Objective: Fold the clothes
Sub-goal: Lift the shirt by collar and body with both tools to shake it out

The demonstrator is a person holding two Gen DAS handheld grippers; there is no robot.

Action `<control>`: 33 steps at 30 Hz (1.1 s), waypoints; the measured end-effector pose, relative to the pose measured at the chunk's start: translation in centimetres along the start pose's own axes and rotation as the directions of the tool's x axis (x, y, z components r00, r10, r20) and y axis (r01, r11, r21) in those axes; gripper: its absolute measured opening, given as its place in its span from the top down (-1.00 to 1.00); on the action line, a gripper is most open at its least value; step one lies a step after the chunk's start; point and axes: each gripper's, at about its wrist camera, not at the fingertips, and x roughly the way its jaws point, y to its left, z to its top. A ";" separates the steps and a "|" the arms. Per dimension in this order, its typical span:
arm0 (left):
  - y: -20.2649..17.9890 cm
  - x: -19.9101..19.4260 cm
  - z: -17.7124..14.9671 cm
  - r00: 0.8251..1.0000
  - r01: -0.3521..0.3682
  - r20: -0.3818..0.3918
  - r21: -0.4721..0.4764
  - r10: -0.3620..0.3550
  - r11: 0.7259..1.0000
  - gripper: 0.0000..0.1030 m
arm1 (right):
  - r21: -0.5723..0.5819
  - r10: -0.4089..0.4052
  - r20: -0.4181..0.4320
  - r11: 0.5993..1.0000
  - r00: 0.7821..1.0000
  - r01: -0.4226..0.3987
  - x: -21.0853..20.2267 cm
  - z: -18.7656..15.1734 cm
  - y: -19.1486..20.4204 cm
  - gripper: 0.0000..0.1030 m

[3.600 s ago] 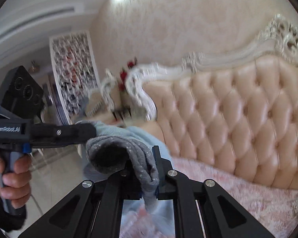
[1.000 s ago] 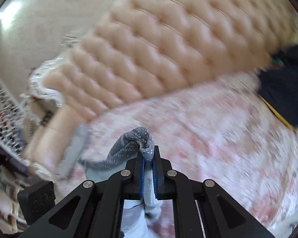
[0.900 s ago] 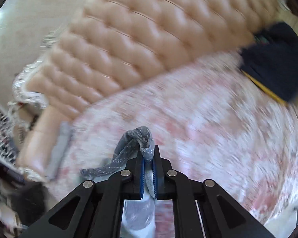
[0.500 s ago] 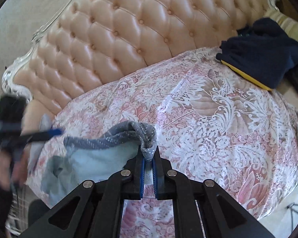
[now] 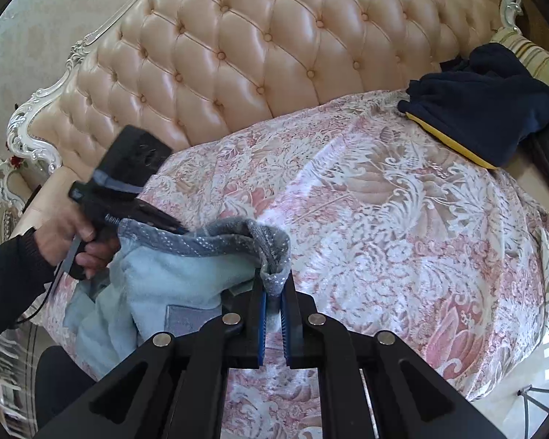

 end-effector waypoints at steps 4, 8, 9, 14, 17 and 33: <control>-3.6 -7.6 -1.3 0.964 -0.167 0.209 -0.013 0.166 0.986 0.85 | -0.021 0.006 0.042 1.000 0.999 -0.005 -1.2 1.2 1.0 0.88; -9.6 -16.6 -3.0 0.878 -0.285 0.397 -0.014 0.267 0.958 0.85 | -0.095 0.036 0.105 0.995 0.994 -0.026 -3.1 4.0 4.5 0.88; -11.4 -19.2 -3.8 0.846 -0.314 0.447 -0.020 0.290 0.949 0.85 | -0.111 0.044 0.125 0.993 0.991 -0.030 -3.6 5.0 5.5 0.88; -20.5 -30.9 -8.9 0.626 -0.510 0.651 -0.074 0.429 0.857 0.85 | -0.252 0.101 0.266 0.967 0.959 -0.032 -8.7 10.8 13.1 0.88; -26.6 -36.0 -11.4 0.463 -0.636 0.740 -0.106 0.488 0.764 0.85 | -0.362 0.134 0.378 0.932 0.916 0.013 -13.9 13.6 19.0 0.88; -38.7 -38.3 -18.0 0.123 -0.839 0.821 -0.214 0.558 0.500 0.85 | -0.469 0.148 0.638 0.853 0.756 0.229 -29.1 12.3 30.8 0.87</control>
